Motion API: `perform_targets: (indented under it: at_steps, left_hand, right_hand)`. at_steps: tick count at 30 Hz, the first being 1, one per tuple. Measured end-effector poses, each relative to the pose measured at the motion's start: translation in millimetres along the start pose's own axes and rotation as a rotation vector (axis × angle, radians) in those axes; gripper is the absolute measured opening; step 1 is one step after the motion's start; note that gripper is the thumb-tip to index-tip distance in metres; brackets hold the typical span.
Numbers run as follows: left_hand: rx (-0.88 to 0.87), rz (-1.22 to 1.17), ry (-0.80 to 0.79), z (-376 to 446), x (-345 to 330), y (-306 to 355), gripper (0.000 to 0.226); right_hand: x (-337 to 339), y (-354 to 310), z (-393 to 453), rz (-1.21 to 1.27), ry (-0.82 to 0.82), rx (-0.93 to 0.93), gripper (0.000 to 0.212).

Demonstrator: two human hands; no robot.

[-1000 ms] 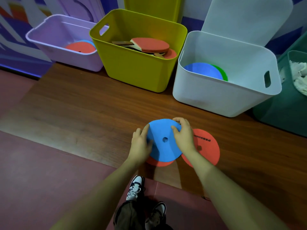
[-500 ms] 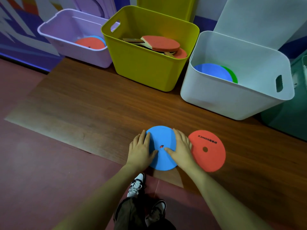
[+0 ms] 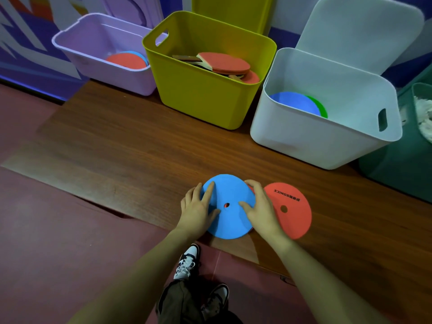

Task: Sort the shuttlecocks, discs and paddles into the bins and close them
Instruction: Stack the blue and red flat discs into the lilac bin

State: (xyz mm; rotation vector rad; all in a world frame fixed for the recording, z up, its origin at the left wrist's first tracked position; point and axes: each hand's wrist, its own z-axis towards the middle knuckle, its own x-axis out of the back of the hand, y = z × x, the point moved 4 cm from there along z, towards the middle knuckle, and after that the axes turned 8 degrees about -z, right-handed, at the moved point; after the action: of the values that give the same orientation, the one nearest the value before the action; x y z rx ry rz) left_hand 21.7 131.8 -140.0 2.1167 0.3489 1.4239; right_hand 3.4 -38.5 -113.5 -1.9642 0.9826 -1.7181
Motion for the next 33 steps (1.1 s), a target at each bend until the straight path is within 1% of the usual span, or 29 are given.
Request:
perform_targets:
  at_steps: [3,6,10,12,15,19,21,23,25,28,33]
  left_hand:
    - [-0.066,-0.059,0.002,1,1,11,0.075]
    - [-0.121,-0.098,-0.015,5,-2,29,0.079]
    - [-0.239,-0.067,-0.03,17,-13,61,0.078]
    - [-0.289,-0.071,-0.067,25,-22,80,0.076]
    - [-0.297,-0.117,-0.134,37,-34,108,0.074]
    - [-0.237,-0.181,-0.231,54,-47,131,0.075]
    - [-0.215,-0.087,-0.289,60,-56,133,0.076]
    - [-0.229,0.081,-0.303,60,-62,131,0.073]
    - [-0.23,0.155,-0.309,58,-67,127,0.069]
    - [-0.262,0.16,-0.299,55,-69,125,0.064]
    - [-0.295,0.104,-0.298,51,-66,121,0.066]
  right_hand:
    - [13,-1,-5,0.015,0.049,0.018,0.052]
    - [29,7,-10,-0.008,0.112,-0.008,0.052]
    - [53,34,-17,-0.1,0.225,-0.072,0.05]
    - [66,50,-20,-0.124,0.287,-0.141,0.049]
    - [80,76,-21,-0.138,0.34,-0.269,0.051]
    - [85,106,-22,-0.181,0.31,-0.399,0.05]
    - [83,115,-22,-0.242,0.266,-0.426,0.049]
    - [80,118,-21,-0.259,0.218,-0.409,0.052]
    - [73,118,-21,-0.24,0.178,-0.359,0.058]
    - [68,116,-22,-0.213,0.183,-0.345,0.066]
    - [70,112,-15,-0.205,0.151,-0.372,0.074]
